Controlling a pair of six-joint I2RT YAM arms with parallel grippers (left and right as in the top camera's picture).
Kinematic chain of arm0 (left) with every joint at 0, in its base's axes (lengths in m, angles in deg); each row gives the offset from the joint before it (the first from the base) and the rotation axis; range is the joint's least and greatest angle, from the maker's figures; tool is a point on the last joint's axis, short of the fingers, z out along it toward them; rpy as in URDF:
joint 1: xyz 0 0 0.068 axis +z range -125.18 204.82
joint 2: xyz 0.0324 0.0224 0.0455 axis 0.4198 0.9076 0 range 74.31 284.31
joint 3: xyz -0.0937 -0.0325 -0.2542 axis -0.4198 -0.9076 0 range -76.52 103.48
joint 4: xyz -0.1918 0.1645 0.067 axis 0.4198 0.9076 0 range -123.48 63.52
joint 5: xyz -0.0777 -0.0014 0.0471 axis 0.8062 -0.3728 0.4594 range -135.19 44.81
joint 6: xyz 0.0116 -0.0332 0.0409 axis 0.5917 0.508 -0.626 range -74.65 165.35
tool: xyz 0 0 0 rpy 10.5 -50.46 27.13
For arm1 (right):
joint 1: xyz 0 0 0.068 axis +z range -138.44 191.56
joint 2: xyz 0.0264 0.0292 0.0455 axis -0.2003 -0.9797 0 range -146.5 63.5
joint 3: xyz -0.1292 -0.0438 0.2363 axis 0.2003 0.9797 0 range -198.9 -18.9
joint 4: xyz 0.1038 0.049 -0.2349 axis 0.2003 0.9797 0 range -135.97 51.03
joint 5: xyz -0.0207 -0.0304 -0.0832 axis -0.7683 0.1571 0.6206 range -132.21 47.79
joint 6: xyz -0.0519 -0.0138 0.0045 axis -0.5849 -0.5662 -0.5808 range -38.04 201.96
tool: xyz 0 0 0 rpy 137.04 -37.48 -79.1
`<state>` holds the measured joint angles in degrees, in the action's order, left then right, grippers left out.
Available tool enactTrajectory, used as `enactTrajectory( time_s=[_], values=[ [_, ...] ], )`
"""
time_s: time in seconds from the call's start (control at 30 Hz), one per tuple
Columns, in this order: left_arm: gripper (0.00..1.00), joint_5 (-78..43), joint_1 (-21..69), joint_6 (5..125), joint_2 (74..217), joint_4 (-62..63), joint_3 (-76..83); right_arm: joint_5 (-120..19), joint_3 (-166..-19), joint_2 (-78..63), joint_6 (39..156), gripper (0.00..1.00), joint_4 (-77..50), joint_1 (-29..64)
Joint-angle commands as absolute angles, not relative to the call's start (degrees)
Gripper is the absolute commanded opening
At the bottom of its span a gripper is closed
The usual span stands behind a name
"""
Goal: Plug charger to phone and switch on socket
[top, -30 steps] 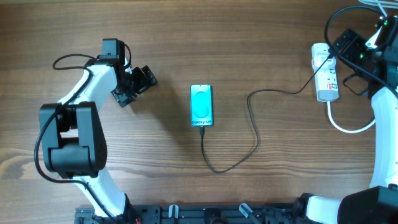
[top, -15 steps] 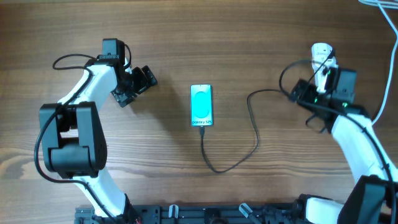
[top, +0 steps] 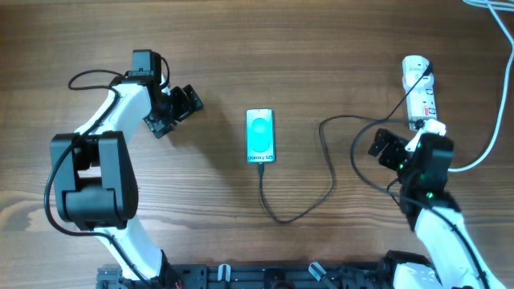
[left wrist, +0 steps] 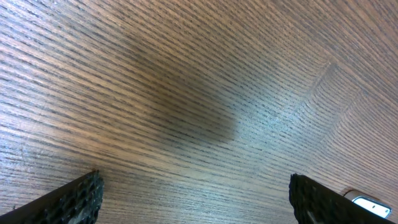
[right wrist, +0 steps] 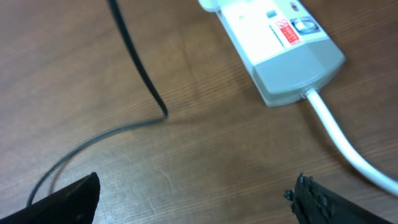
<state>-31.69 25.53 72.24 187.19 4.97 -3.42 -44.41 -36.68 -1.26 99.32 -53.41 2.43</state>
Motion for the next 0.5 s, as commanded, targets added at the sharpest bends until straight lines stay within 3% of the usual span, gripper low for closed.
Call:
enactTrajectory(
  time_s=[0.0, 0.17, 0.47],
  values=[
    [1.0, -33.3, 25.5, 72.0, 189.0, 5.6, -5.1, -50.3, -30.2, 0.3, 93.2, 1.0, -59.5, 2.8],
    [1.0, -33.3, 25.5, 72.0, 189.0, 5.6, -5.1, -55.2, -27.6, 3.3, 82.1, 1.0, -59.9, 2.8],
    [1.0, -33.3, 25.5, 72.0, 189.0, 5.6, -5.1, -54.2, -20.4, 12.2, 82.2, 1.0, -62.9, 2.8]
  ],
)
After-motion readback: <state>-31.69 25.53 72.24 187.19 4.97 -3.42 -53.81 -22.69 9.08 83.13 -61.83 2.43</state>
